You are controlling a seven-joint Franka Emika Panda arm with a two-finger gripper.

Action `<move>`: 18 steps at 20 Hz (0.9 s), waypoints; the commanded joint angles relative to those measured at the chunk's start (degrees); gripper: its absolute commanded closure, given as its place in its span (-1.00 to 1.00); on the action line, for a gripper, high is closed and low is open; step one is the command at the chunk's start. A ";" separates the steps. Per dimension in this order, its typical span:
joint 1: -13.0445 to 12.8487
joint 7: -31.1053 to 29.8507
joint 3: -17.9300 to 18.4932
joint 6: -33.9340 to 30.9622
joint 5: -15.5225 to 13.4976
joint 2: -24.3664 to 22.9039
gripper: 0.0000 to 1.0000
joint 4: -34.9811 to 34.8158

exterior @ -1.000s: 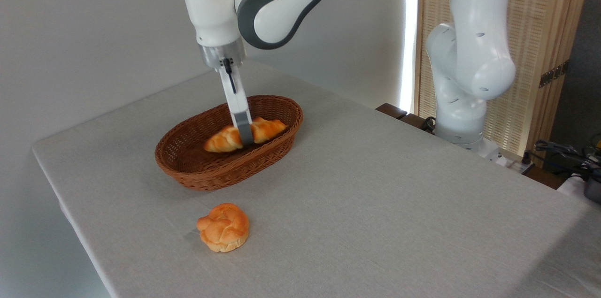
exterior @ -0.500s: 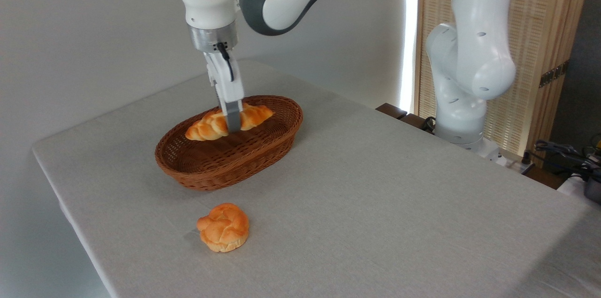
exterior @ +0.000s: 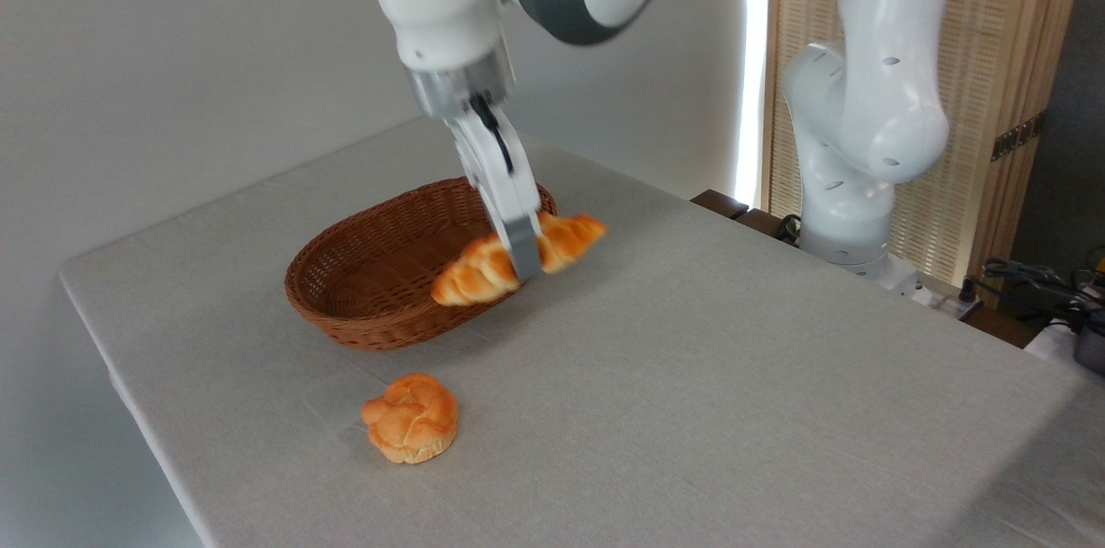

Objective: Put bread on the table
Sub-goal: 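Lift the braided roll out of the basket over its rim, then lower the roll onto the table beside the round bun and release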

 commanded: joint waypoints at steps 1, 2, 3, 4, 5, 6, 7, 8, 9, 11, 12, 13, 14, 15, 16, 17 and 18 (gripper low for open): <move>-0.60 3.03 4.14 0.65 1.81 1.36 -0.48 -1.46; -0.60 3.12 5.19 1.09 1.81 2.15 -0.56 -1.64; -0.69 3.12 6.16 2.31 1.81 2.68 -0.61 -2.16; -0.69 3.12 6.87 3.20 1.90 2.86 -0.69 -3.04; -0.69 3.12 6.96 3.47 1.90 3.21 -0.78 -3.83; -0.69 3.12 7.14 3.56 3.12 3.39 -0.99 -4.45; -0.69 3.03 7.14 3.56 5.74 3.39 -1.00 -4.37; -0.69 2.95 7.14 3.64 6.99 3.39 -1.00 -4.36; -0.69 2.94 7.14 3.56 7.17 3.39 -1.00 -4.36; -0.69 2.86 7.14 3.56 7.26 3.39 -1.00 -4.45; -0.69 2.86 7.14 3.64 7.26 3.47 -1.00 -4.45; -0.69 2.86 7.14 3.64 7.26 3.47 -1.00 -4.45; -0.69 2.86 7.14 3.64 7.26 3.47 -1.00 -4.45; -0.69 2.77 7.14 3.64 7.26 3.56 -1.00 -4.45; -0.69 2.77 7.14 3.64 7.26 3.56 -1.00 -4.45; -0.69 2.77 7.14 3.64 7.26 3.56 -1.00 -4.45; -0.69 2.77 7.14 3.64 7.26 3.56 -1.00 -4.45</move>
